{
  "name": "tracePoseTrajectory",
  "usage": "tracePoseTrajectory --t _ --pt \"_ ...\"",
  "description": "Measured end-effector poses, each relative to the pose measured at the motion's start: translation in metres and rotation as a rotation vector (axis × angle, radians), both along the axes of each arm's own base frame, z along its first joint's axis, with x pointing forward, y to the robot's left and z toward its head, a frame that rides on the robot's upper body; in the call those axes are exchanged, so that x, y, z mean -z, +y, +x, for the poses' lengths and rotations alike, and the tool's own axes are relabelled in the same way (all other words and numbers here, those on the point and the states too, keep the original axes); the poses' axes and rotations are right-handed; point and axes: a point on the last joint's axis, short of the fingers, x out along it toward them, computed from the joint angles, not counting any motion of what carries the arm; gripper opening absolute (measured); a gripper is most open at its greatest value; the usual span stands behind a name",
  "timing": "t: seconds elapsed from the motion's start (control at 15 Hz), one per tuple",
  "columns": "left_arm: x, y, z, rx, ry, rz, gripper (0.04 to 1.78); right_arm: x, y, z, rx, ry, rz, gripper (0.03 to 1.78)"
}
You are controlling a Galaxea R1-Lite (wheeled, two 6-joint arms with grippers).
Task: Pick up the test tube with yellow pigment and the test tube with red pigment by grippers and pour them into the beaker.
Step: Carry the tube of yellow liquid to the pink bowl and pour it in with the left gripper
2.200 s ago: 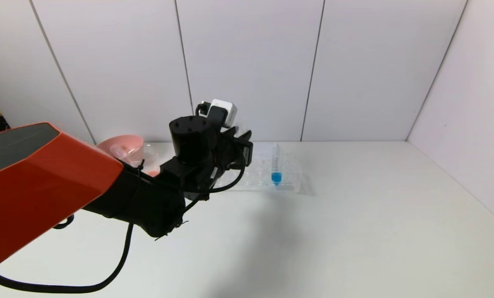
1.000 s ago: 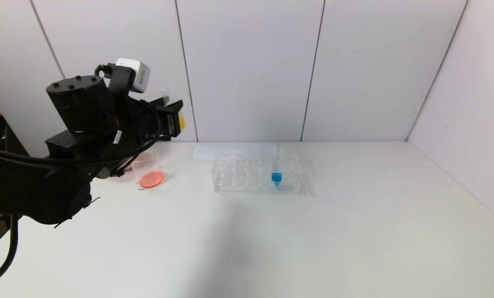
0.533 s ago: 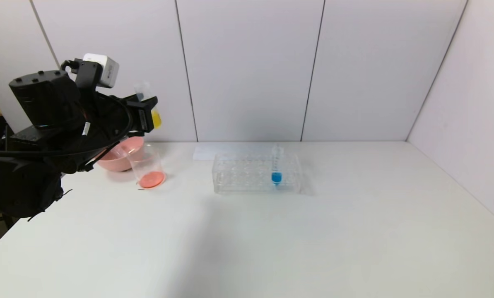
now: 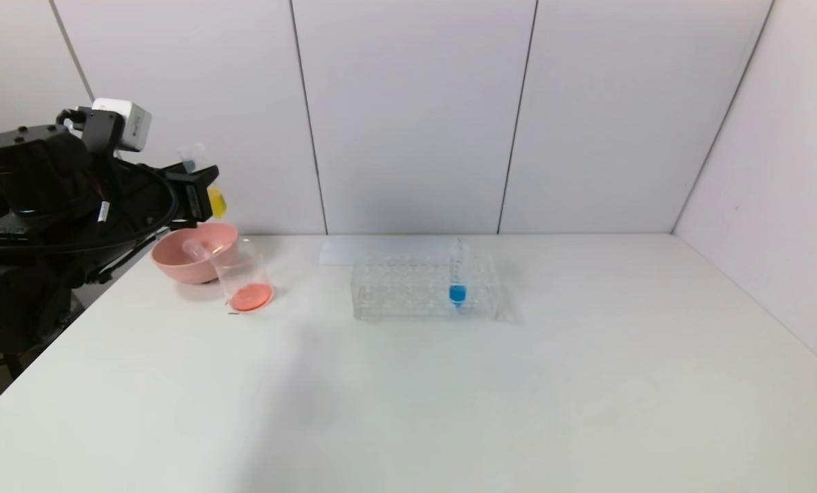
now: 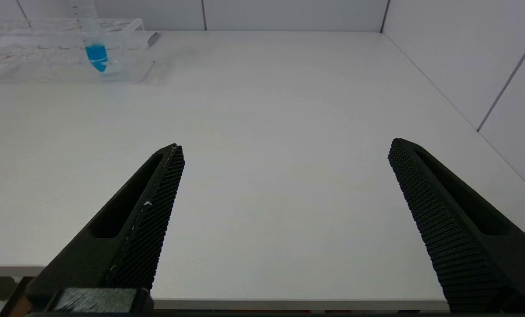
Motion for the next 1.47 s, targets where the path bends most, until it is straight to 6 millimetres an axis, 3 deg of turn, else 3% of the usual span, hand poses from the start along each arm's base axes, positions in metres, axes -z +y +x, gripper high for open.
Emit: tracePoseTrajectory --t 0.73,1.47 --pt "0.017 0.048 0.011 -0.085 0.050 0.022 0.44 0.000 0.000 0.000 0.000 0.000 0.000 1.70" --pt "0.037 0.059 0.025 -0.112 0.066 0.023 0.44 0.000 0.000 0.000 0.000 0.000 0.000 1.70"
